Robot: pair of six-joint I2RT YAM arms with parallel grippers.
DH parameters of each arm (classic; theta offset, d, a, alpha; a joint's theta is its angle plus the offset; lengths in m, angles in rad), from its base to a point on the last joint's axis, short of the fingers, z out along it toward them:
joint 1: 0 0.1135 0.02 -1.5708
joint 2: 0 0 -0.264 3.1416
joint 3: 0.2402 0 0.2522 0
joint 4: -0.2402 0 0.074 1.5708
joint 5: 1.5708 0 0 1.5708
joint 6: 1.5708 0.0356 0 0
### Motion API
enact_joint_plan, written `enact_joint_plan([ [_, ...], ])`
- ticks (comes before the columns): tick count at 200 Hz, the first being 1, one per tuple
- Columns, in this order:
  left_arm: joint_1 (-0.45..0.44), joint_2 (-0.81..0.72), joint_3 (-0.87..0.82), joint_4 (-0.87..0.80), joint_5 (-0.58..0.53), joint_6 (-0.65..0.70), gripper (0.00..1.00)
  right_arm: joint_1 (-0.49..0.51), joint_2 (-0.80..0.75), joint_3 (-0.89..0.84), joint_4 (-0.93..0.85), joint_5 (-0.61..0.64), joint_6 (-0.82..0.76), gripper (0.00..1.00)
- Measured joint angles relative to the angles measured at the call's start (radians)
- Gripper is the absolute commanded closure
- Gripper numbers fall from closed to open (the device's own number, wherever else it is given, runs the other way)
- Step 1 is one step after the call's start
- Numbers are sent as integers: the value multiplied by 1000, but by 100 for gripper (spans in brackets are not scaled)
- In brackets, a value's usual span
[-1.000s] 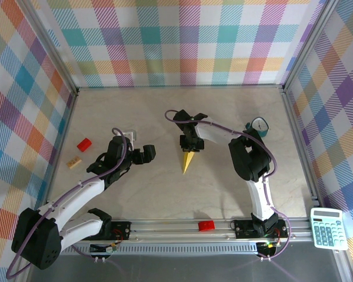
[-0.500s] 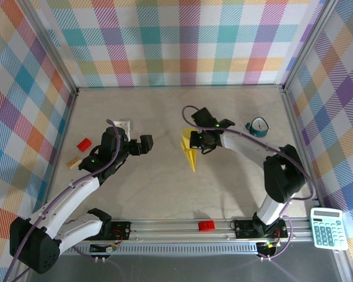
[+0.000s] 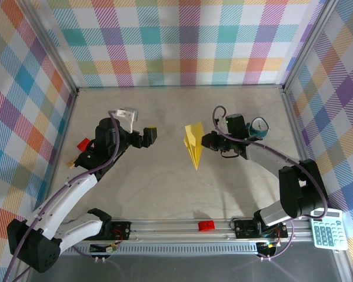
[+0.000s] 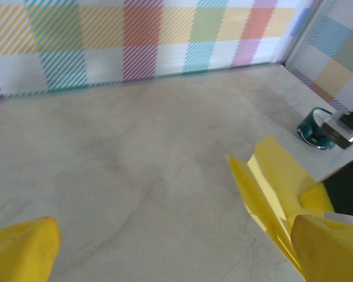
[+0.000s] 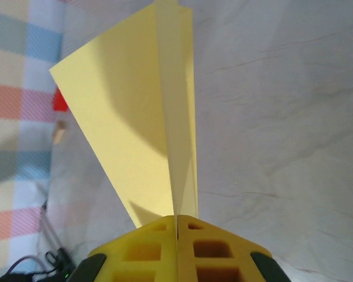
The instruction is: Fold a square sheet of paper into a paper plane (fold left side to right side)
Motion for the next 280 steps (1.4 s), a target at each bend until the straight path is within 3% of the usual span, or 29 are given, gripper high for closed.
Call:
enact_joint_plan([
  [54,0,51,-176,174,36,71,0,0,202,-9,219,-160,60,100],
  [127,0,62,-241,263,-9,119,0,2,402,-5,292,-185,82,100],
  [203,1,63,-241,270,-8,120,0,2,417,19,249,-157,43,79],
  [231,1,63,-241,270,-8,120,0,2,390,24,208,-138,22,66],
  [254,1,63,-241,270,-8,120,0,2,347,29,138,-94,-6,53],
  [280,1,63,-241,270,-8,120,0,3,271,46,21,-25,-36,47],
])
